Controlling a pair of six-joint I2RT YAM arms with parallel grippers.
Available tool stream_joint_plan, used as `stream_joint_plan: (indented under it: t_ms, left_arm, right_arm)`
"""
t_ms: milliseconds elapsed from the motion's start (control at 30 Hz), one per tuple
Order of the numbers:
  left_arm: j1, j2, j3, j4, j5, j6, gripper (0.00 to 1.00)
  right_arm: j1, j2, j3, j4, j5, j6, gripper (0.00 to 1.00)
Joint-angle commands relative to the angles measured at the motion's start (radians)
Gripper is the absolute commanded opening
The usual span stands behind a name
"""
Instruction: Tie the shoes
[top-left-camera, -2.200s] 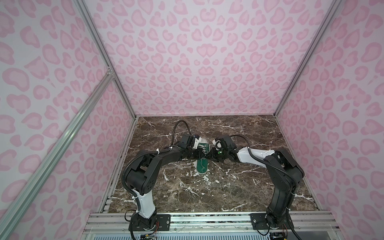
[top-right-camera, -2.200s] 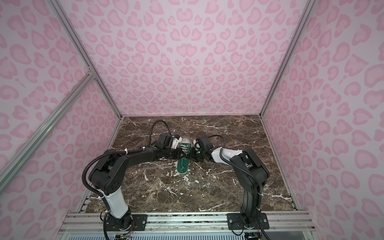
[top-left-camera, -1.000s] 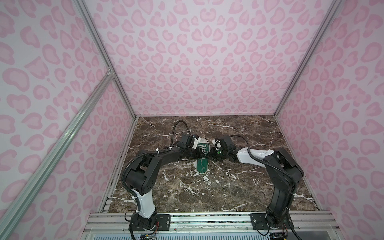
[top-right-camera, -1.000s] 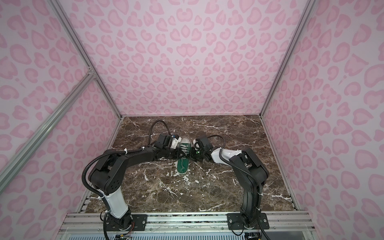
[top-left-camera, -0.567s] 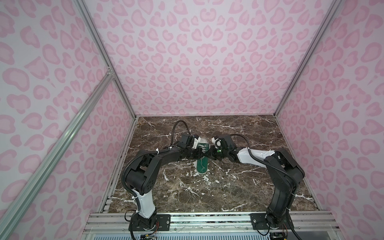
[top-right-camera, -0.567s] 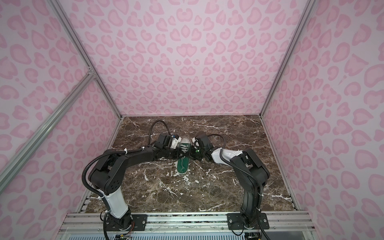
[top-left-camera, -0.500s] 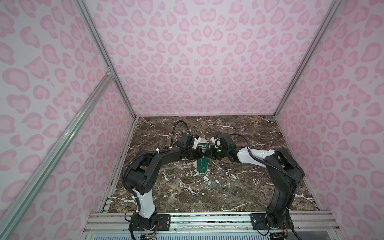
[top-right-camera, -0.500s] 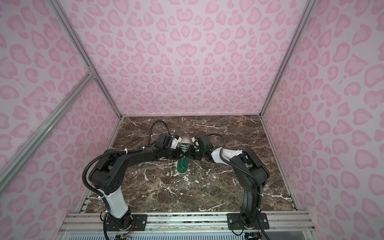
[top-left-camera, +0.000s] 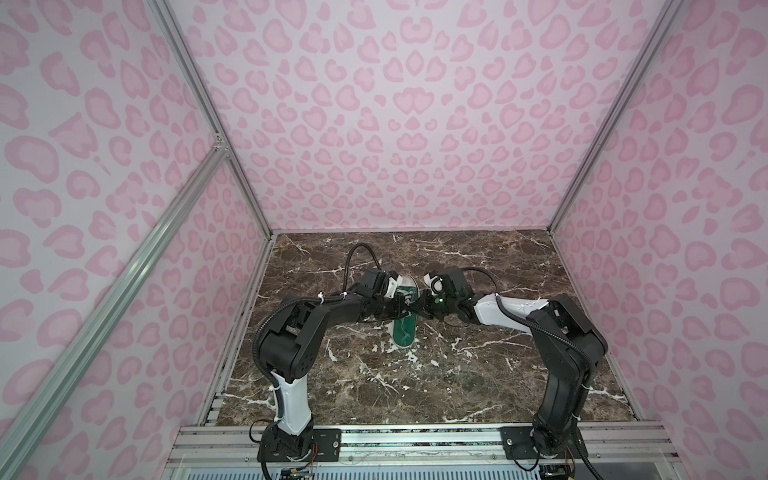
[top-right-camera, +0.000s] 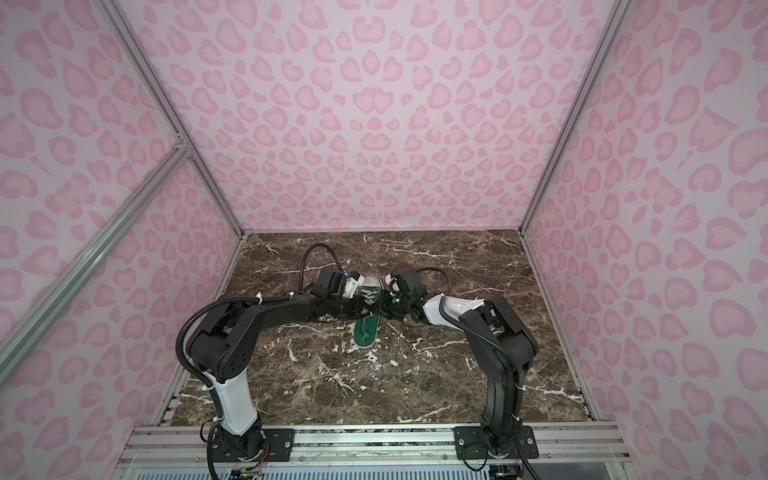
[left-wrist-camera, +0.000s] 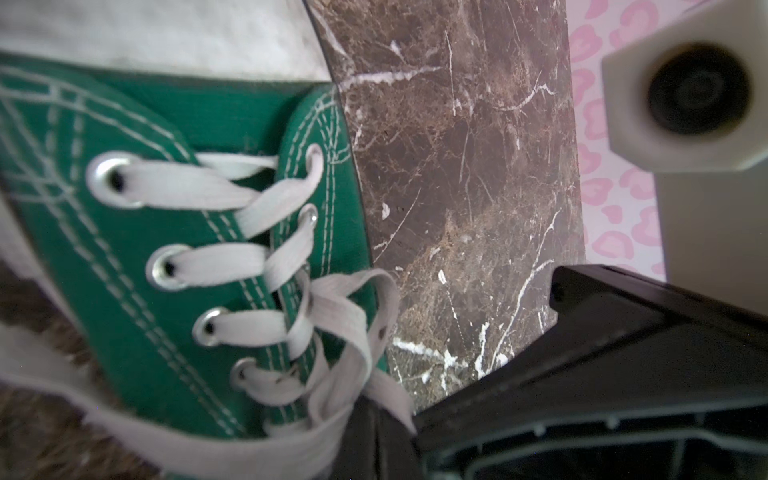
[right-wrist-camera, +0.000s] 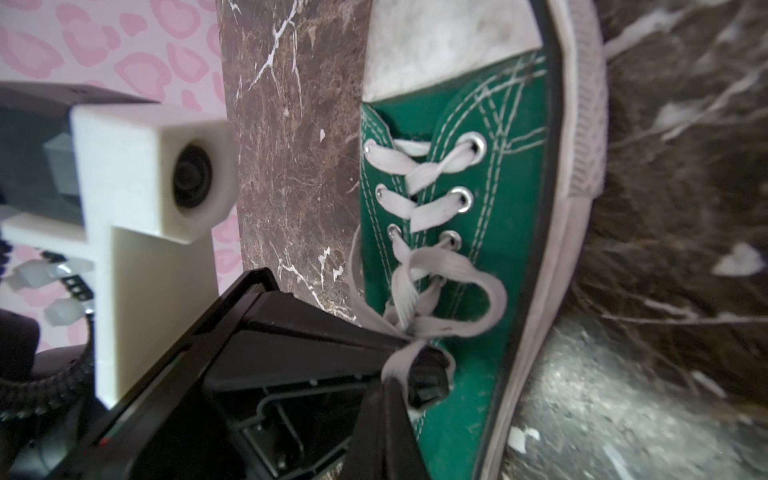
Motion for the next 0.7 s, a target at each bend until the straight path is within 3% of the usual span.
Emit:
stream_joint_plan:
  t_ms: [0,200,267,500,667]
  left_arm:
    - [-0.002,0.007,0.007,0.056,0.066,-0.015,0.06]
    - [0.000,0.019,0.001,0.097,0.090,-0.043,0.06]
    - [0.000,0.022,-0.001,0.113,0.099,-0.053,0.06]
    - [0.001,0.030,0.000,0.145,0.117,-0.069,0.06]
    - [0.004,0.026,0.000,0.131,0.112,-0.062,0.05]
  right_arm:
    - [0.002,0.004,0.006,-0.005,-0.010,-0.030,0.05]
    - [-0.004,-0.018,0.013,-0.043,0.001,-0.053,0.25]
    - [-0.009,-0.038,-0.001,-0.048,0.010,-0.061,0.27]
    - [-0.042,-0.098,-0.072,-0.031,0.026,-0.080,0.30]
    - [-0.042,-0.144,-0.158,0.042,0.095,-0.136,0.23]
